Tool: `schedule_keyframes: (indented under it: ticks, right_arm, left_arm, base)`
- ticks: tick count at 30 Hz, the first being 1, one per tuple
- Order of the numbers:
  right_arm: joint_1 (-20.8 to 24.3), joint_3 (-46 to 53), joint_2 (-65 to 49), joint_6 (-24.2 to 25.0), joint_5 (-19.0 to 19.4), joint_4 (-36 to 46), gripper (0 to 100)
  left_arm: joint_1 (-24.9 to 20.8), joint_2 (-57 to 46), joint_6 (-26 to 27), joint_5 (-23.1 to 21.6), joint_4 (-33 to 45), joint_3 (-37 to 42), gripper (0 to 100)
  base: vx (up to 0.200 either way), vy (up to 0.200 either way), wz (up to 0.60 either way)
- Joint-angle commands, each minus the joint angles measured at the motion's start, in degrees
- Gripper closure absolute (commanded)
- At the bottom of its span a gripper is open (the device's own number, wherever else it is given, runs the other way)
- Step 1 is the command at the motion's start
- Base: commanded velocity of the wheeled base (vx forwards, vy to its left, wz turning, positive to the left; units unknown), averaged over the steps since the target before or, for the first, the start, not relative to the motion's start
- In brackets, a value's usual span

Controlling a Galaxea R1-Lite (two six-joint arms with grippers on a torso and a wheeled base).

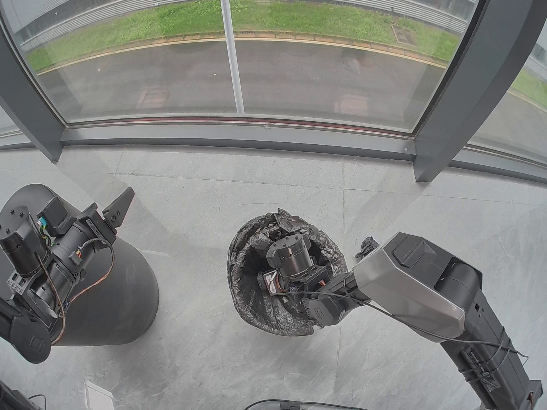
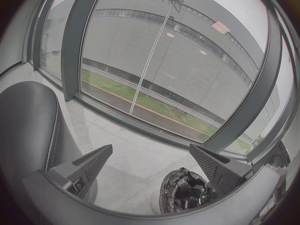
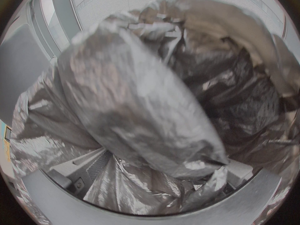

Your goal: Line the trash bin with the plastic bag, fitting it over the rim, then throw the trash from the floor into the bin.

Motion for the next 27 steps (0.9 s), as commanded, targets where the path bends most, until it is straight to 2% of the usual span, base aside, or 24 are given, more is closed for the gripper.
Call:
schedule_keyframes:
  ticks: [1,18,22,27]
  right_arm:
    - [0.0,-0.8,2.2,0.0,0.0,0.1,0]
    - [0.1,-2.8,2.8,0.6,0.2,2.8,0]
    - [0.9,-1.5,-0.6,1.3,0.1,3.0,0]
    - [3.4,5.6,-9.5,2.0,0.1,5.1,0]
  left_arm:
    - [0.0,0.8,0.0,0.0,-0.1,0.1,0]
    - [0.0,0.8,0.0,0.0,-0.1,0.1,0]
    - [0.0,0.7,0.0,0.0,-0.1,0.1,0]
    - [0.0,0.3,-0.7,0.0,-0.2,0.0,0]
  base:
    - [0.0,0.0,0.0]
    - [0.0,0.0,0.0]
    - [0.0,0.0,0.0]
    - [0.0,0.0,0.0]
